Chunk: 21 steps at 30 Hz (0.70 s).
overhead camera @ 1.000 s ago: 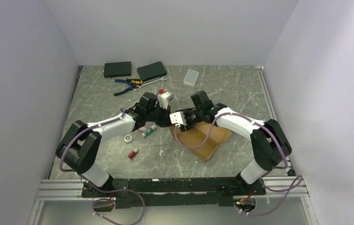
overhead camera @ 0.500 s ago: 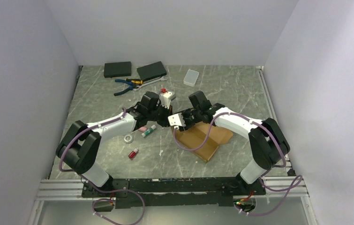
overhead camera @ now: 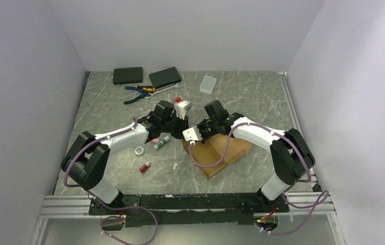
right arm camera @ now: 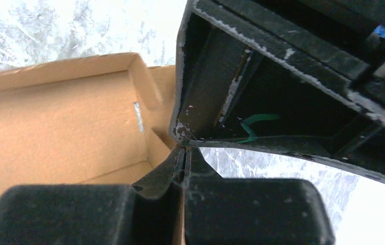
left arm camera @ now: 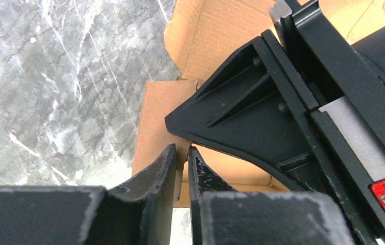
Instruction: Fold the paper box
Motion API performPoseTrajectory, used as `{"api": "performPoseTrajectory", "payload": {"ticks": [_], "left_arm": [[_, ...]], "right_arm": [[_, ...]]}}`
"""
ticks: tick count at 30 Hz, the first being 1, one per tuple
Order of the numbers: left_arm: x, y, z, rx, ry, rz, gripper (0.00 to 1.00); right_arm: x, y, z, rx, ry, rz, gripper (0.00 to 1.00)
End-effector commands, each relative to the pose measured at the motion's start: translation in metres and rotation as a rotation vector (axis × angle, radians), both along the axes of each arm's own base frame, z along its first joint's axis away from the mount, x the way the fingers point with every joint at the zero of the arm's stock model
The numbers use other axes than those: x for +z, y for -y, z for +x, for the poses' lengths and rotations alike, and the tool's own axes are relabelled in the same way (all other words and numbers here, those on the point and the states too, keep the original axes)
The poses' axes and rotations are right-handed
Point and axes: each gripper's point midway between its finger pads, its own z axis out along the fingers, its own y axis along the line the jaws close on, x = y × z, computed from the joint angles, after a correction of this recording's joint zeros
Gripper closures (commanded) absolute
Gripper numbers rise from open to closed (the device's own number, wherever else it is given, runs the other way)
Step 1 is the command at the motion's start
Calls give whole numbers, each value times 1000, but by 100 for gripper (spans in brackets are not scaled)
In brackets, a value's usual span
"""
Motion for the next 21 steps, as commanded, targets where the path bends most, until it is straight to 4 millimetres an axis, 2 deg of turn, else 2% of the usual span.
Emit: {"api": "performPoseTrajectory", "payload": {"ticks": [1,6,10,12,16,21], "left_arm": [[32,1,3,32,61,-62,78],[48,-14,-1,109,93,-94,59],[57,-37,-2,221,122,-115,42],[55,-50,0,281,110,-114,34],[39,-65,8,336,14,-141,31],[31,-53,18,268,-59,-188,26]], "right_arm": [[13,-2,-3,45,35,9,100],[11,0,-8,61,29,7,100],[10,1,-13,71,29,7,100],[11,1,-17,78,33,7,100],[9,1,-25,92,32,4,100],[5,3,-33,99,42,3,100]]}}
